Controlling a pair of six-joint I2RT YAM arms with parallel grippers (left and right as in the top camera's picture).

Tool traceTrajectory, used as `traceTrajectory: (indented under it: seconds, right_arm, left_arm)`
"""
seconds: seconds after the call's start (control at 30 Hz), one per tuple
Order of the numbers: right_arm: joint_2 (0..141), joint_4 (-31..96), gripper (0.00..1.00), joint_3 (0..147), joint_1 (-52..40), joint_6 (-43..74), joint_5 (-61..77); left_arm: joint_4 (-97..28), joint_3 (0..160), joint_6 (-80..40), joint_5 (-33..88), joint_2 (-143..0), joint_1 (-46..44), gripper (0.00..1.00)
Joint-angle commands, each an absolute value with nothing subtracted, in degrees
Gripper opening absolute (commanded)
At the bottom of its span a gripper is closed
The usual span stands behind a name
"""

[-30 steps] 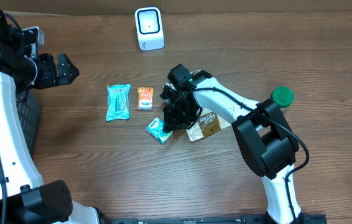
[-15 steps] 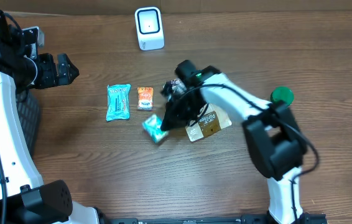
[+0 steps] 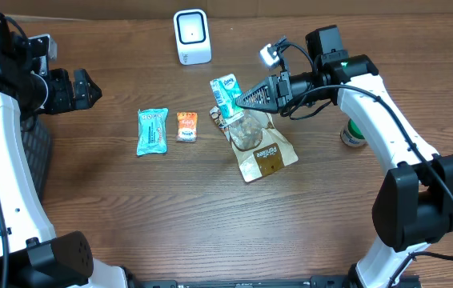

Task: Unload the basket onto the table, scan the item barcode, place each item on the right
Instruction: 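Lift the blue Kleenex pack and carry it toward the scanner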

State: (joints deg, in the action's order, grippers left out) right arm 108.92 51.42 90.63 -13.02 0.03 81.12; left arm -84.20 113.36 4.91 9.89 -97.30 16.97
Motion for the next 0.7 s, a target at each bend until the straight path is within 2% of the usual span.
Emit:
traceTrajectory:
  seconds: [0.0, 0.07, 0.17, 0.67]
  right_arm:
    - [109.0, 50.8, 0.04, 90.7, -12.9, -0.5, 89.6]
    - [109.0, 50.6, 0.04, 90.7, -12.8, 7.5, 89.9]
    - [109.0, 50.6, 0.04, 90.7, -12.3, 11.9, 89.9]
    - [109.0, 49.1, 0.04, 90.7, -10.2, 12.6, 89.8]
  left_arm:
    - [-84.1, 114.1, 6.0, 10.5, -97.1, 16.8, 1.0]
    - [-84.1, 114.1, 6.0, 10.5, -97.1, 16.8, 0.99]
    - [-84.1, 114.1, 6.0, 10.5, -97.1, 16.8, 1.0]
    - [-84.1, 114.1, 6.0, 10.5, -97.1, 16.8, 1.0]
